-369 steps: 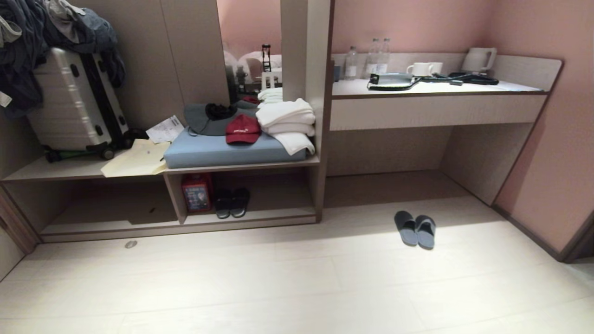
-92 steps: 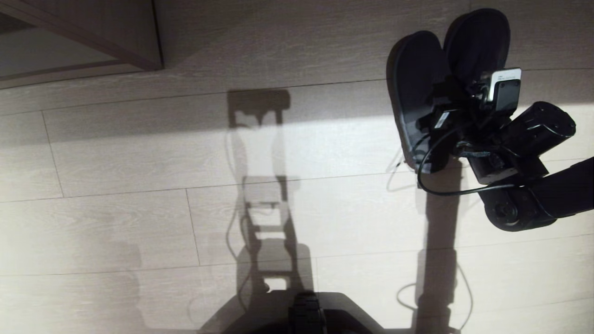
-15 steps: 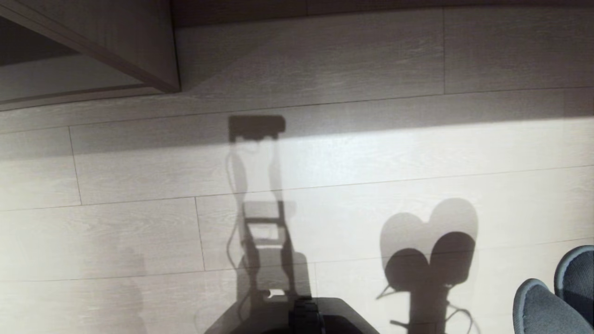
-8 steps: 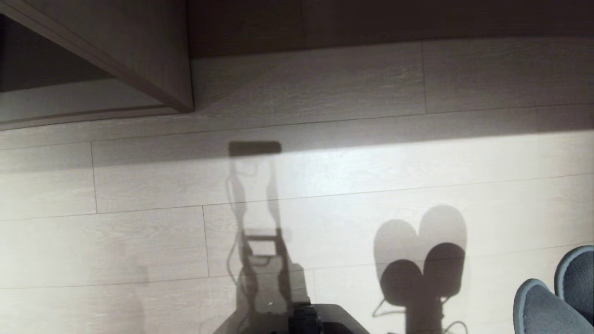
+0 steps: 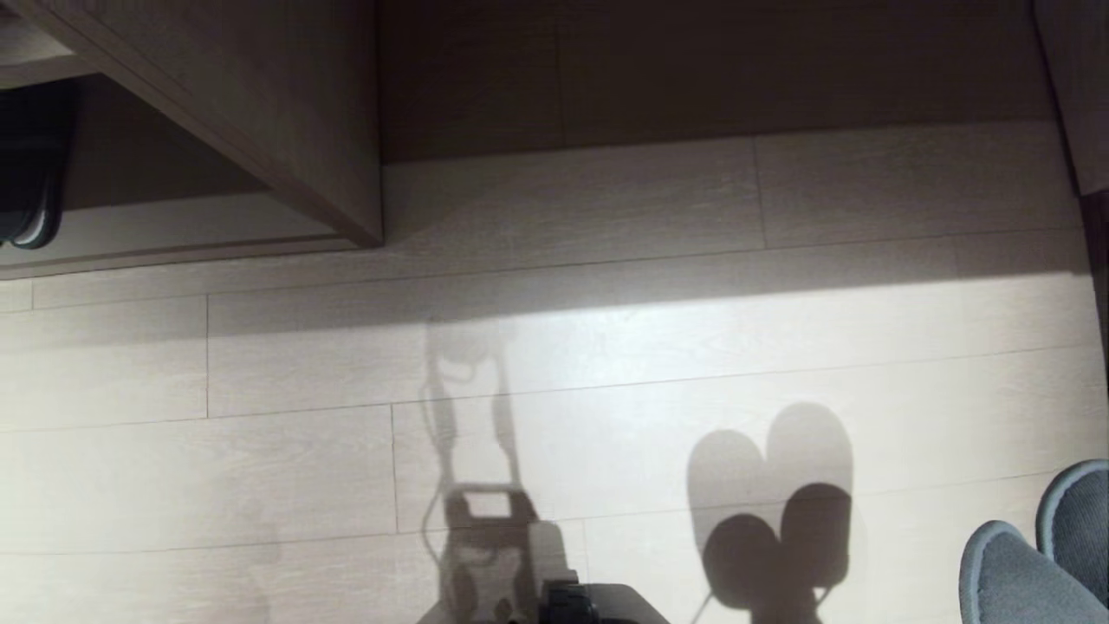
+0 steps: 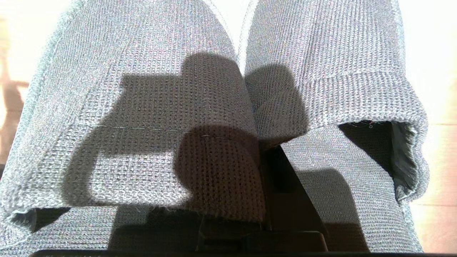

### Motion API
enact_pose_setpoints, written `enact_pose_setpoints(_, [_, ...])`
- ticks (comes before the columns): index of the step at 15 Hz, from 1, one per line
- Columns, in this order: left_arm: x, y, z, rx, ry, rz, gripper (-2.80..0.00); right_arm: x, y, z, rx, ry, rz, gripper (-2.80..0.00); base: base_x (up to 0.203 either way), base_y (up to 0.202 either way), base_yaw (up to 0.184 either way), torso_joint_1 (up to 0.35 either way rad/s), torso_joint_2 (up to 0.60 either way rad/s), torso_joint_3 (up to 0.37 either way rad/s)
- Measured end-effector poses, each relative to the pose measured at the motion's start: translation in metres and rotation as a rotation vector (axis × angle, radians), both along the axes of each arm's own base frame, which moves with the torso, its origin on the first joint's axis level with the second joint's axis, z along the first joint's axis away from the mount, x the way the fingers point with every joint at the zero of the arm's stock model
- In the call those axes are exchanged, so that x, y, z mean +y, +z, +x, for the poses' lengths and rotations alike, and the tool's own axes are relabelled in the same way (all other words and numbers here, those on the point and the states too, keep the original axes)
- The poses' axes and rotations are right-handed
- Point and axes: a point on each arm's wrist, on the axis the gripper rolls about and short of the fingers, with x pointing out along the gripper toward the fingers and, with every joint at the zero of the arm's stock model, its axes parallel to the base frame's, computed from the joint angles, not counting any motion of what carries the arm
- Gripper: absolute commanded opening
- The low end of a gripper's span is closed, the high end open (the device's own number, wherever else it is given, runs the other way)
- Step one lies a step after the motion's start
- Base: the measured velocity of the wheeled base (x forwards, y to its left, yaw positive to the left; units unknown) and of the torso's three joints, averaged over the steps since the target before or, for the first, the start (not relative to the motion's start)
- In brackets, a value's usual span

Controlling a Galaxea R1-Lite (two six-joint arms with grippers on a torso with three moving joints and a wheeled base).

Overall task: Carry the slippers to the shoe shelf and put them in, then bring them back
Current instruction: Place the slippers into the shoe cabinet

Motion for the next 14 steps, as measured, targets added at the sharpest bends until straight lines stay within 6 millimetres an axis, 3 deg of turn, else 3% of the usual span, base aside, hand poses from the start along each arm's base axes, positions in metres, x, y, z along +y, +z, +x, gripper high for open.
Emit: enact_pose_setpoints(14, [0.0000,0.0000,0.0000,0.000,0.002,-0.002,-2.80,0.0000,0.0000,0.0000,0.000,0.000,0.000,-2.80,0.000,0.000,0.000,0.002,0.00,0.205])
